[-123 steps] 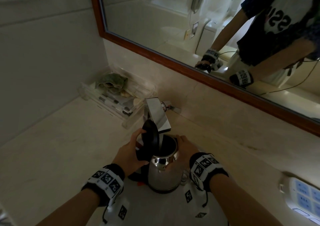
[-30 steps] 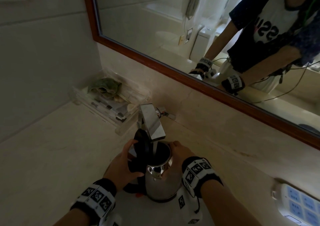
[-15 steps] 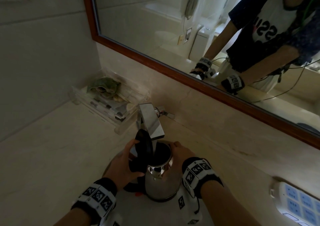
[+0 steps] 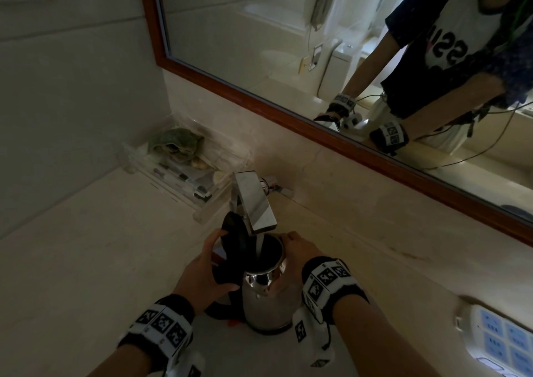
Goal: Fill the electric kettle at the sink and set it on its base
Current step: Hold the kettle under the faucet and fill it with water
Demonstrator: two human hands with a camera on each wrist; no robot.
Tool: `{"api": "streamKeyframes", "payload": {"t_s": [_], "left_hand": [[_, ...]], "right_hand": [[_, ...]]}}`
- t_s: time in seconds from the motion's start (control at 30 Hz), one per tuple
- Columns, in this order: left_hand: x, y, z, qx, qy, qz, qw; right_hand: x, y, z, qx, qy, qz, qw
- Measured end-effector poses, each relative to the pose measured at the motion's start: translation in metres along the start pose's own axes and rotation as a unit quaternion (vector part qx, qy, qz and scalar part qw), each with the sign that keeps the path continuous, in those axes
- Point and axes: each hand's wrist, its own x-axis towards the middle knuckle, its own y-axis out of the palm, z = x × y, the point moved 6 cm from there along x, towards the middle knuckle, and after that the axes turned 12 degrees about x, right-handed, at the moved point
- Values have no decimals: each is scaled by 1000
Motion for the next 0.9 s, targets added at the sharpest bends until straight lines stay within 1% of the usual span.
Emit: {"api": "streamKeyframes", "payload": {"t_s": [0.13, 0.37, 0.47, 0.9], "left_hand": [[1, 0, 2, 1, -13, 4, 1000], [1, 1, -4, 12, -5, 15, 1000], [1, 1, -5, 20, -3, 17, 1000], [2, 0, -2, 12, 1, 4, 1000]], "right_hand": [[-1, 0, -1, 1, -4, 3, 1000], [-2, -1, -5, -5, 8, -9, 1000], [-1, -1, -5, -7, 12, -2, 1000], [1, 0, -3, -7, 7, -4, 1000]]}}
